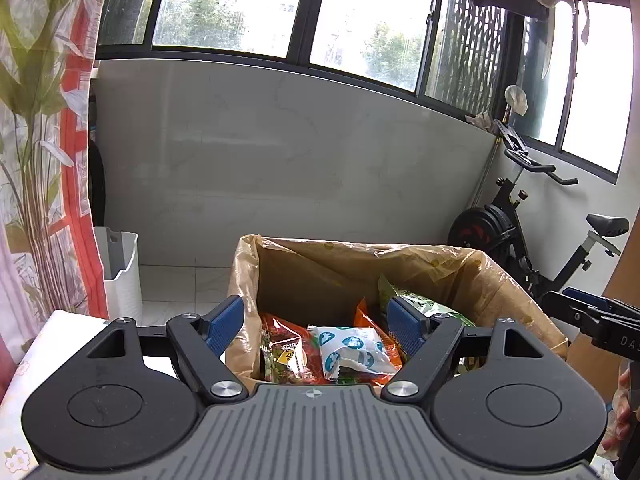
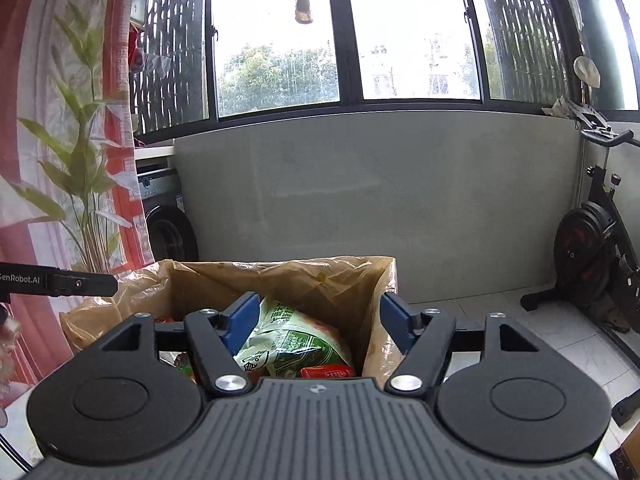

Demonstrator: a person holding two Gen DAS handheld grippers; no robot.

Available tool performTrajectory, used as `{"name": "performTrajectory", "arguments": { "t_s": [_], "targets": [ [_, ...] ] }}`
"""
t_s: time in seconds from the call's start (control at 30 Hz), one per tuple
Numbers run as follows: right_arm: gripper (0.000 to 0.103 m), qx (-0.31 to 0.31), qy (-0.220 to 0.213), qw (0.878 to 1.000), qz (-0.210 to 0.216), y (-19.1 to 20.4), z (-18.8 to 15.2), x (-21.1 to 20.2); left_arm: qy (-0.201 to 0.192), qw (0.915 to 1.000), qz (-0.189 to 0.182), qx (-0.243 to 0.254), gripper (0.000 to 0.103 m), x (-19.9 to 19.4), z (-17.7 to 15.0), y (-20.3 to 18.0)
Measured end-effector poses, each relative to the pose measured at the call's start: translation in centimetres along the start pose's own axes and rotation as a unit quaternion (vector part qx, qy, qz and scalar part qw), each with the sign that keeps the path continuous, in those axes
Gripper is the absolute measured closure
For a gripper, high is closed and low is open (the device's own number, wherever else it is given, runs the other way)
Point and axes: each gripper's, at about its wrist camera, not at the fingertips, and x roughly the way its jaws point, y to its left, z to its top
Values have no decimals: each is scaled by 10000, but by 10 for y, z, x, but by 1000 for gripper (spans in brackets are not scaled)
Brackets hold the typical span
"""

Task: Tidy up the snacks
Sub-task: 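Carry both snacks over the box and release them inside, then grasp the green square snack with the left gripper while the right grasps the red bag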

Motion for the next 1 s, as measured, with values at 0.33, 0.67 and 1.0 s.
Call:
{"name": "performTrajectory", "arguments": {
  "t_s": [0.33, 0.67, 1.0],
  "targets": [
    [33, 687, 130, 9970, 330, 2, -41, -59, 237, 9996, 38, 156, 22, -65, -47, 18],
    [33, 924, 1720, 9806, 191, 17, -142, -78, 962, 9947, 330, -135, 22, -81, -130, 30],
    [43, -352, 2261, 9726, 410, 49, -188, -97, 1467, 9870, 390, -528, 23, -87, -178, 25]
  ]
}}
